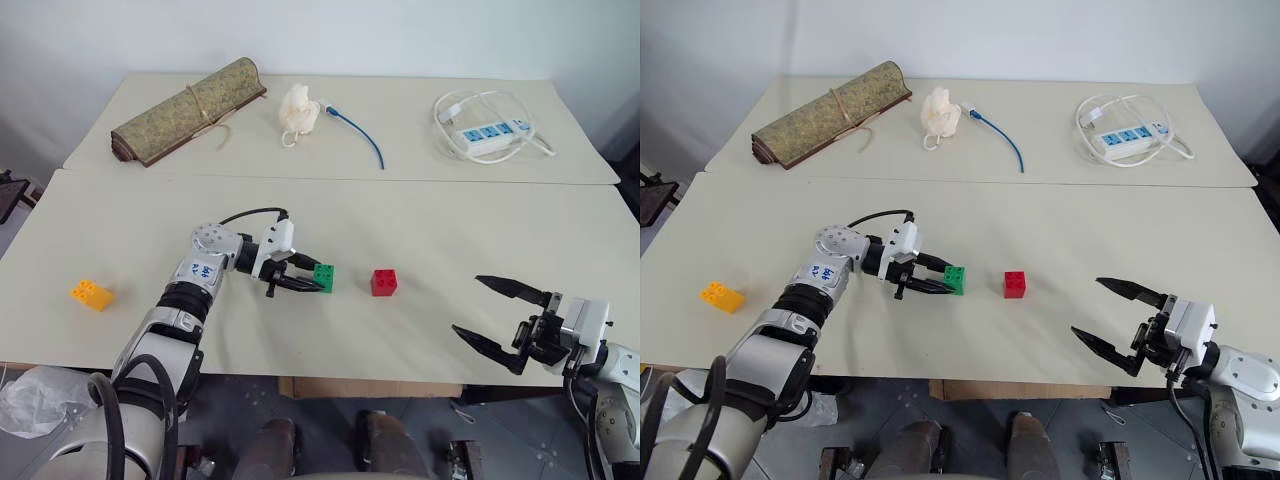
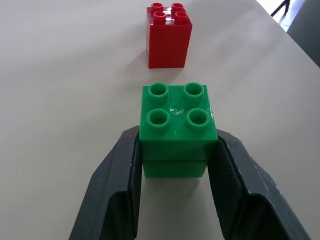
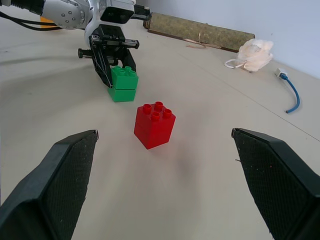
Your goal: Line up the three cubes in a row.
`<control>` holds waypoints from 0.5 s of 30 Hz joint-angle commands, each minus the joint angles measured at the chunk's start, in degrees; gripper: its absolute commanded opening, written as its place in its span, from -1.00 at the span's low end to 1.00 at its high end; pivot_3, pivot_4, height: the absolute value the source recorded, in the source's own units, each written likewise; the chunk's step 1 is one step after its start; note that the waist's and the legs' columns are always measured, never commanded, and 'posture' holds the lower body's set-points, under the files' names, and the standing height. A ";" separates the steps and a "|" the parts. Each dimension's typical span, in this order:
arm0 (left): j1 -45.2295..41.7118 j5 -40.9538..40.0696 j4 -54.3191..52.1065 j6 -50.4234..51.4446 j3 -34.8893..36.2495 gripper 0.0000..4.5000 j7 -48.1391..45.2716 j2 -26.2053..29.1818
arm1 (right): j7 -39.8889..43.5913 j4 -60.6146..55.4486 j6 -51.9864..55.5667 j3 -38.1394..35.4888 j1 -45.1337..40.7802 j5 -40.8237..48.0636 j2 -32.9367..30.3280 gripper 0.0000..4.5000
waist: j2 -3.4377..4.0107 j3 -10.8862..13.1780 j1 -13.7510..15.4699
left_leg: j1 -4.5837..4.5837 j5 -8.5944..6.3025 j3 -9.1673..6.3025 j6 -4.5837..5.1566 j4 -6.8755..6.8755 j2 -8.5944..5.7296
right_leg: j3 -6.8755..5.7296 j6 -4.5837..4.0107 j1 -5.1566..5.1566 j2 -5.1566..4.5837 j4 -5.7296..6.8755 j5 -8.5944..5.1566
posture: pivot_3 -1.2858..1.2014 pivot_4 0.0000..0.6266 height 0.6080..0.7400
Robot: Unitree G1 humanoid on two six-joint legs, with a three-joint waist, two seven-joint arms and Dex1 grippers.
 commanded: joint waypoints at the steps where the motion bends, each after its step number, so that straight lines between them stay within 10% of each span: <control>1: 0.08 0.67 -1.31 2.13 -0.06 -0.01 -1.03 0.32 | -0.08 -0.96 -0.09 -0.84 -1.02 0.78 -0.44 1.00 | 0.00 0.00 -0.05 | 0.00 0.00 0.00 0.00 0.00 0.00 | 0.00 0.00 0.00 0.00 0.00 0.00 | 0.03 -0.52 1.00; 8: 2.91 -1.44 -8.85 3.12 3.43 0.94 0.69 2.51 | 1.09 0.92 -0.27 0.86 -3.89 0.38 0.26 1.00 | -0.01 0.01 -0.26 | -0.10 0.00 0.00 0.00 -0.01 0.04 | 0.00 0.01 -0.08 -0.01 0.07 0.00 | 0.03 -0.52 1.00; 15: 20.99 -10.95 -35.86 12.18 18.28 0.94 7.23 13.81 | 4.38 1.04 3.62 6.46 -9.73 2.08 1.28 1.00 | 0.01 0.01 -2.17 | -0.09 -0.02 0.00 -0.11 -0.07 0.27 | 0.06 0.00 -0.12 -0.08 0.07 0.00 | 0.03 -0.52 1.00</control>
